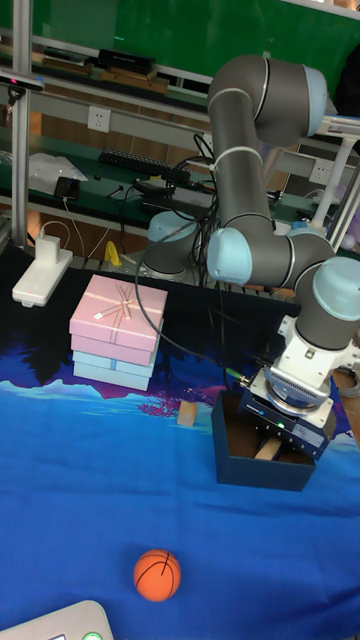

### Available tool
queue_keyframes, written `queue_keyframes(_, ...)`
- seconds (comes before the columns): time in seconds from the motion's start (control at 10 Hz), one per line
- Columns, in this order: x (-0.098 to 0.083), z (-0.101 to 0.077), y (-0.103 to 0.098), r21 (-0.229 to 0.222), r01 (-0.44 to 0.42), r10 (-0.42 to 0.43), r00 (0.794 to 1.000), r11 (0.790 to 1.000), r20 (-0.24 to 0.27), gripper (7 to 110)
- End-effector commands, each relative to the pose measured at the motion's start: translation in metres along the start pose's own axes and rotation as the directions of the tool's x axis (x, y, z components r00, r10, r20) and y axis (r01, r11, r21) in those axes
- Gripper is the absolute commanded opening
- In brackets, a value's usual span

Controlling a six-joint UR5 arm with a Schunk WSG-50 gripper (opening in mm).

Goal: Take everything out of the gift box

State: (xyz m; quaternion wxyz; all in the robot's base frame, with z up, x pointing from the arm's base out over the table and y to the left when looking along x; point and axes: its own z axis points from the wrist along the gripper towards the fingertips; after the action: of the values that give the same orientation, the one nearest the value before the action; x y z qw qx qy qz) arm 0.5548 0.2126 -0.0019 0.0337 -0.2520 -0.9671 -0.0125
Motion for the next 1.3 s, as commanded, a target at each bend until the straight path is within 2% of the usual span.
queue_keyframes(0.0,-0.002,0.002,0.004,-0.008,-0.024,0.024,1.0,1.0,0.001,7)
queue_keyframes(0.2,-0.003,0.001,-0.004,0.022,-0.033,0.033,0.999,0.999,0.005,7)
queue_keyframes(0.4,-0.001,-0.009,-0.004,0.03,-0.029,0.029,1.0,0.999,-0.005,7)
queue_keyframes(0.6,0.0,-0.033,-0.003,0.012,0.019,-0.019,0.999,1.0,-0.03,7)
queue_keyframes(0.7,0.002,-0.048,-0.01,0.023,0.036,-0.035,0.998,0.999,-0.046,7)
queue_keyframes(0.9,-0.001,-0.084,-0.023,0.014,0.099,-0.097,0.992,0.995,-0.075,7)
queue_keyframes(1.1,-0.029,-0.125,-0.054,0.041,0.173,-0.171,0.983,0.984,-0.065,7)
queue_keyframes(1.2,-0.059,-0.138,-0.076,0.054,0.23,-0.228,0.973,0.972,-0.031,7)
